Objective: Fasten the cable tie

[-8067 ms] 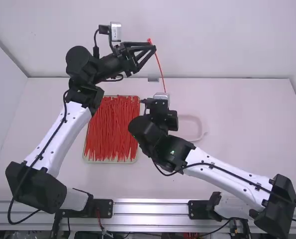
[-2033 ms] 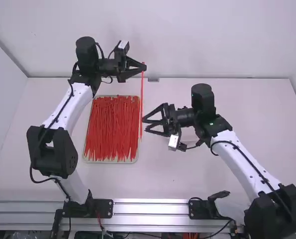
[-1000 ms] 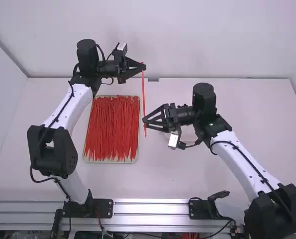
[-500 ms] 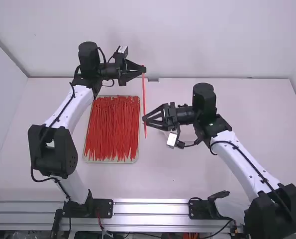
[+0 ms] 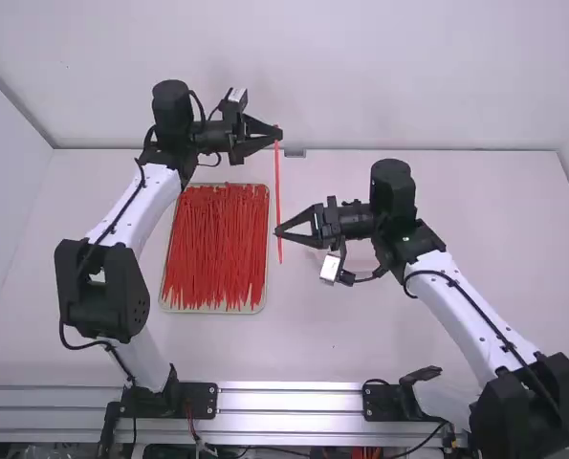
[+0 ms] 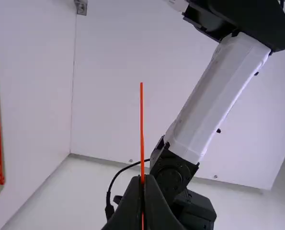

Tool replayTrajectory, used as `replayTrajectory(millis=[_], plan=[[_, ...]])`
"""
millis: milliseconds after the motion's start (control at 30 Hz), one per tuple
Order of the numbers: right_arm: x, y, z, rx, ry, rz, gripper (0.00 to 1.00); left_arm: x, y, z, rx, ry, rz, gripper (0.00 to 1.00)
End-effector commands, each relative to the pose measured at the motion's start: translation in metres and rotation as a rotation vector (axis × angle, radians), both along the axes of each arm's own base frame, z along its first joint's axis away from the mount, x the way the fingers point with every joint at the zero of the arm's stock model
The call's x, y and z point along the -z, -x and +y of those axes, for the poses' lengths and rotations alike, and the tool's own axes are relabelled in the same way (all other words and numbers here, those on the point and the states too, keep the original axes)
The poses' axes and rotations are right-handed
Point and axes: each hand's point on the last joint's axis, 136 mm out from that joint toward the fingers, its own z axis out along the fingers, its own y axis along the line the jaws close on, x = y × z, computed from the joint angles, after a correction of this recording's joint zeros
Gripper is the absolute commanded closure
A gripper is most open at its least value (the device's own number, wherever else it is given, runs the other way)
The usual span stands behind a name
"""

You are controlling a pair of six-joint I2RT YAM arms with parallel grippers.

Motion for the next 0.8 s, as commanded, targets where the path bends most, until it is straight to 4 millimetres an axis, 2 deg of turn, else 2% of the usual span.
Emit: replayTrajectory(millis=[0, 133, 233, 533, 767], plan=[[0.003, 0.001, 0.000, -0.001, 0.010, 0.073, 1.00, 0.001, 0.004, -0.004, 0.022, -0.004, -0.038, 0.98], [0.003, -0.001, 0.000, 0.019, 0.034, 0.226, 1.00, 0.002, 0.004, -0.004, 0.023, -0.006, -0.036, 0.98], [0.003, -0.001, 0.000, 0.034, 0.059, 0.403, 1.00, 0.002, 0.004, -0.004, 0.023, -0.008, -0.053, 0.98], [0.004, -0.002, 0.000, 0.056, 0.090, 0.620, 1.00, 0.006, 0.004, -0.004, 0.022, -0.009, -0.053, 0.98], [0.002, -0.019, 0.001, 0.159, 0.088, 0.815, 1.00, 0.007, 0.006, -0.006, 0.028, -0.012, -0.073, 0.98]])
